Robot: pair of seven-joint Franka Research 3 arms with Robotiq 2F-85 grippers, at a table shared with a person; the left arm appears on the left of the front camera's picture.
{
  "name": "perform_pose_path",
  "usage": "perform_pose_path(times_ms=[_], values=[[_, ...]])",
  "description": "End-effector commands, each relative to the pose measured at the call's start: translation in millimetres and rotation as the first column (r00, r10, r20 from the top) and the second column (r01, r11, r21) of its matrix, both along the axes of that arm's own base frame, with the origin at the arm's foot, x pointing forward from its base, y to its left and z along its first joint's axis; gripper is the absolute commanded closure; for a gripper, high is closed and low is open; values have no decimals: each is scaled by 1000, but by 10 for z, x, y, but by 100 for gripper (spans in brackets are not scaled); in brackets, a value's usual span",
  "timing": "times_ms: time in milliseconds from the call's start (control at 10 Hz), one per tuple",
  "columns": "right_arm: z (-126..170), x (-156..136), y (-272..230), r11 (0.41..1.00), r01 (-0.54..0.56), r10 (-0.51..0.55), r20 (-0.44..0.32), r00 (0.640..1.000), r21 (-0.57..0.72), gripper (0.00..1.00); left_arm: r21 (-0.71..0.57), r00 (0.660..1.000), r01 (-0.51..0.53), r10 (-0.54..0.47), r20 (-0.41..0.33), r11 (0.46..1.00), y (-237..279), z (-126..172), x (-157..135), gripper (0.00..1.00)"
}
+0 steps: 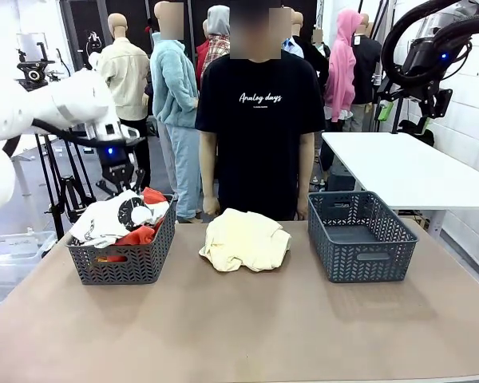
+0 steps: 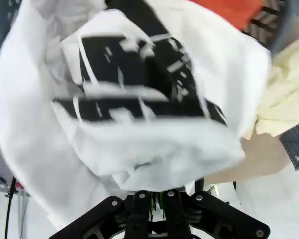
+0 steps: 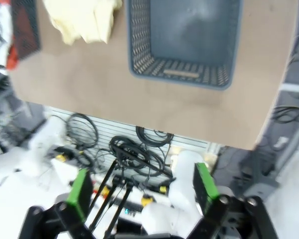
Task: Sort the tops and bottoms.
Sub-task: Sort the clothes according to human instructions.
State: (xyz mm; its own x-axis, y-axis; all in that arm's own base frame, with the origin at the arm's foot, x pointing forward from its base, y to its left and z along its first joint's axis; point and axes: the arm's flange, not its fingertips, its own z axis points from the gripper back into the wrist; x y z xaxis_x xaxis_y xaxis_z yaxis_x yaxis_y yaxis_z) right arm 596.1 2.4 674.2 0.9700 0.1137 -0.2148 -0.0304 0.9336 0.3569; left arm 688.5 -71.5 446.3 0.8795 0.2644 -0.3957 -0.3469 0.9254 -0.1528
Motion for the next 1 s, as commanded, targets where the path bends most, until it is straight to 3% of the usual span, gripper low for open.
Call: perform_pose_path(times_ms=[0, 300, 500, 600, 800, 900], values=[[40, 22, 15, 1000, 14, -14, 3, 1000, -4, 0, 47, 998, -63, 65, -28, 997, 21, -242, -242, 100], [40, 22, 15, 1000, 14, -14, 3, 1000, -4, 0, 295, 992, 117, -126, 12, 948, -337, -417, -276, 100], [40, 22, 15, 1000, 14, -14, 3, 1000, -4, 0, 426, 985, 110, -157, 76, 898, -343, -662, -268, 100], [40, 22, 15, 1000, 14, -14, 3, 1000, -4, 0, 375, 985, 89, -137, 105, 923, -296, -667, -253, 100], [40, 22, 15, 1000, 14, -14, 3, 1000, -4, 0, 330, 959, 73, -157, 236, 941, -166, -537, -255, 100], [40, 22, 15, 1000, 14, -14, 3, 1000, -4, 0, 330, 960, 70, -154, 235, 941, -144, -553, -256, 100]])
